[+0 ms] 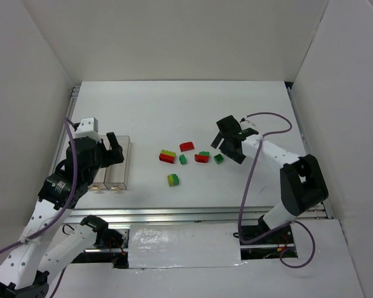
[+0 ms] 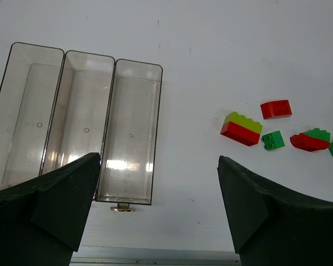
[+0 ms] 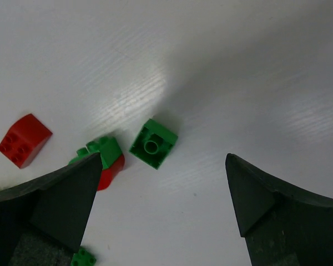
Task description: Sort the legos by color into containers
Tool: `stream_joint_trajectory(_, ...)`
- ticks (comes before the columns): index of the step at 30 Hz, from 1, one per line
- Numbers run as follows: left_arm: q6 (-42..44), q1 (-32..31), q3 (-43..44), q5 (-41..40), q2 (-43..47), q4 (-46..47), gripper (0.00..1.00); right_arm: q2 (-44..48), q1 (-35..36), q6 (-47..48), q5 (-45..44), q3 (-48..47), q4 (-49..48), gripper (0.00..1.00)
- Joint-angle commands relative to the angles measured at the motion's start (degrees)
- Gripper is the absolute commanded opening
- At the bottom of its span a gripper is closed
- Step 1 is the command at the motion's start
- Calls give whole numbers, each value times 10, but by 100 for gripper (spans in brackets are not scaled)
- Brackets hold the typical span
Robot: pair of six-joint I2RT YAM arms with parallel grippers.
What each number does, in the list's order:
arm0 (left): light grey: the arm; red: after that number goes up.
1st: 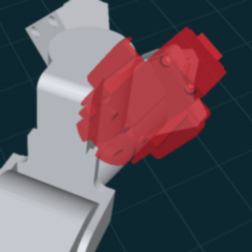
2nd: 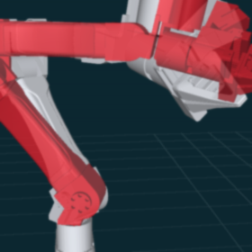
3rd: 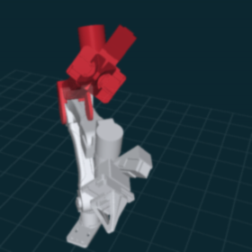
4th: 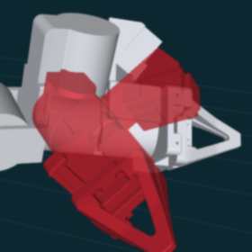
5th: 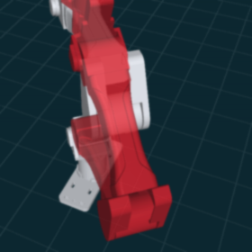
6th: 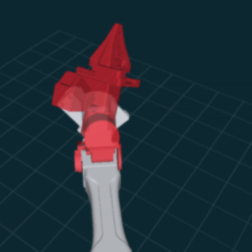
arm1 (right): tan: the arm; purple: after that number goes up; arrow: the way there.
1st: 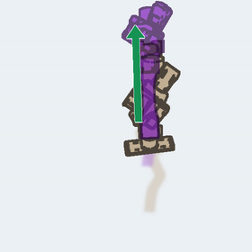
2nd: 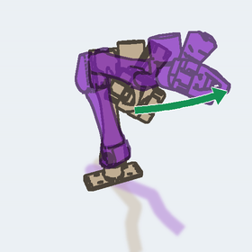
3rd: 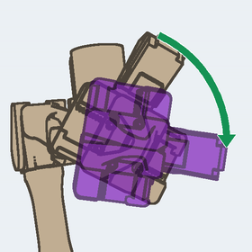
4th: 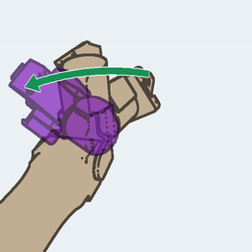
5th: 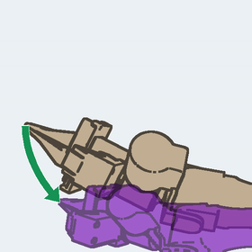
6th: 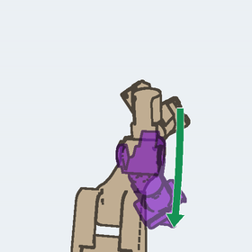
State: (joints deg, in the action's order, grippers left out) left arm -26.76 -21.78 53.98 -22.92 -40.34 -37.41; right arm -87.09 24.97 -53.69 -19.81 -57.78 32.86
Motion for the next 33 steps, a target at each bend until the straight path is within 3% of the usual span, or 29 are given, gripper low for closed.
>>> stream_joint_trajectory(1,16,2,-1,21,-3,25,99,-56,18,-69,-41,-56,-14,99)
stream_joint_trajectory(7,19,2,-4,30,4,28,99,-104,41,-106,-59,-59,-13,96)
stream_joint_trajectory(24,24,3,-4,53,8,33,100,-127,41,-128,-58,-17,-29,76)
stream_joint_trajectory(32,26,2,-5,57,7,34,99,-118,39,-122,-60,0,-43,34)
stream_joint_trajectory(33,26,2,-5,58,6,35,100,-117,39,-124,-66,0,-39,14)
